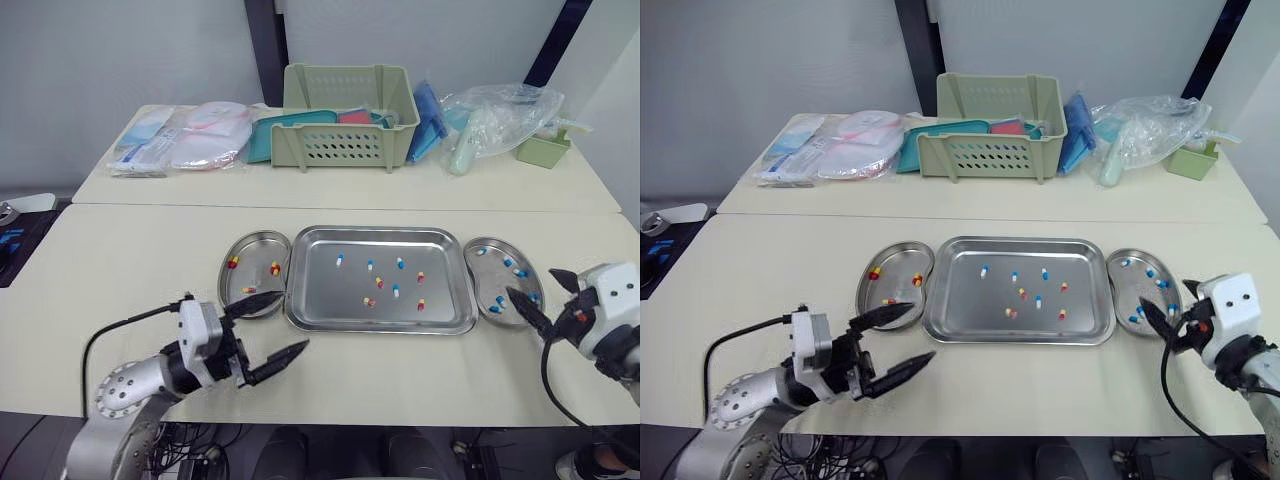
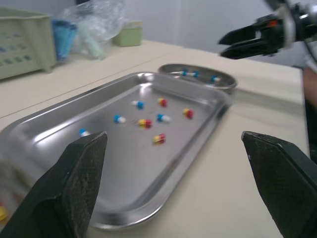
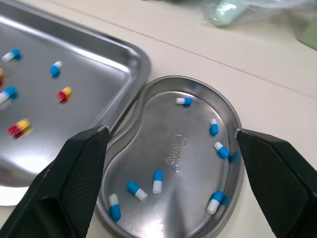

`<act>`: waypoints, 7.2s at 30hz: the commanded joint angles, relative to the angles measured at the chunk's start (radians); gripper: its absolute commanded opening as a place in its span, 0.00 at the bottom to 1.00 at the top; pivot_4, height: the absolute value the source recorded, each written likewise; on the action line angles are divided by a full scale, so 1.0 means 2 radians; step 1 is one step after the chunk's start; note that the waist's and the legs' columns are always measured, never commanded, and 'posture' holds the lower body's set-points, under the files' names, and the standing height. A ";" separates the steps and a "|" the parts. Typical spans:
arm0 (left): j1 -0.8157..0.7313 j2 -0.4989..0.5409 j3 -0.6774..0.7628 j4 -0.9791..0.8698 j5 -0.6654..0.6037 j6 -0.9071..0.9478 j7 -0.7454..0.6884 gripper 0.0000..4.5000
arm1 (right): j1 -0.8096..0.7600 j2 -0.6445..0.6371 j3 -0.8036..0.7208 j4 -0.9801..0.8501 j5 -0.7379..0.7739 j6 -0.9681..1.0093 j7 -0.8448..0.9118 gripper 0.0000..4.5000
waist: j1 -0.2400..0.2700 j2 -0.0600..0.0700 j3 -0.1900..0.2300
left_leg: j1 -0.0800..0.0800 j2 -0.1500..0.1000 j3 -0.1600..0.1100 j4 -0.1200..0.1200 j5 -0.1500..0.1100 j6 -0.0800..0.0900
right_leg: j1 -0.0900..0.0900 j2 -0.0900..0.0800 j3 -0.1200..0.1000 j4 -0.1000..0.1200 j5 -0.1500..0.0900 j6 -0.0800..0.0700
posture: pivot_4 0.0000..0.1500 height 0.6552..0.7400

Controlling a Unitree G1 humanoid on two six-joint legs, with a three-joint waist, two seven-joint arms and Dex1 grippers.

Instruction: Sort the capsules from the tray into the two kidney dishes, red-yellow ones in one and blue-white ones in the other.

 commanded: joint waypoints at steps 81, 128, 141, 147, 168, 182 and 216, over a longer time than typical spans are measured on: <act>0.031 -0.074 -0.066 -0.003 0.066 -0.017 0.056 1.00 | -0.340 0.248 0.420 0.084 -0.126 0.143 -0.205 0.63 | -0.002 -0.002 0.002 | 0.000 0.000 -0.001 0.000 0.000 0.000 | -0.001 0.000 -0.001 0.001 0.000 0.000 | 1.00 1.00; 0.006 -0.074 -0.091 -0.003 0.069 -0.011 0.063 1.00 | -0.449 0.314 0.450 0.278 -0.221 0.111 -0.177 0.01 | -0.013 -0.002 0.002 | -0.001 0.000 -0.001 0.000 0.000 0.000 | -0.004 0.000 0.000 0.002 0.000 0.000 | 1.00 1.00; -0.012 -0.023 -0.058 0.023 -0.007 -0.055 -0.092 1.00 | -0.365 0.192 0.345 -0.014 -0.095 0.243 -0.056 0.01 | -0.008 -0.001 0.003 | -0.005 0.000 -0.001 0.000 0.000 0.000 | -0.006 0.000 -0.001 0.001 0.000 0.000 | 1.00 1.00; -0.034 -0.017 -0.052 0.049 -0.017 -0.066 -0.133 1.00 | -0.305 0.118 0.215 -0.105 -0.001 0.304 -0.015 0.01 | -0.008 -0.001 0.003 | -0.005 0.000 -0.002 0.000 0.000 0.000 | -0.006 0.000 -0.001 0.001 0.000 0.000 | 1.00 1.00; -0.058 -0.051 -0.070 0.056 0.003 -0.096 -0.125 1.00 | -0.140 0.041 -0.003 -0.016 0.004 0.239 -0.090 0.15 | -0.005 0.000 0.003 | -0.005 0.000 0.000 0.000 0.000 0.000 | -0.005 0.000 0.000 0.001 0.000 0.000 | 1.00 1.00; -0.040 -0.041 -0.021 0.030 0.005 -0.061 -0.039 1.00 | -0.111 -0.002 -0.018 -0.019 0.013 0.176 -0.057 0.99 | -0.003 0.000 0.002 | -0.005 0.000 -0.001 0.001 0.000 0.000 | -0.005 0.000 -0.001 0.001 0.000 0.000 | 1.00 1.00; 0.100 0.057 0.207 0.264 0.064 -0.079 -0.043 1.00 | 0.118 -0.096 -0.081 0.147 -0.014 -0.204 0.268 0.99 | 0.000 -0.002 0.003 | 0.002 0.000 0.000 -0.001 0.000 0.000 | 0.002 0.000 -0.001 0.000 0.000 0.000 | 1.00 1.00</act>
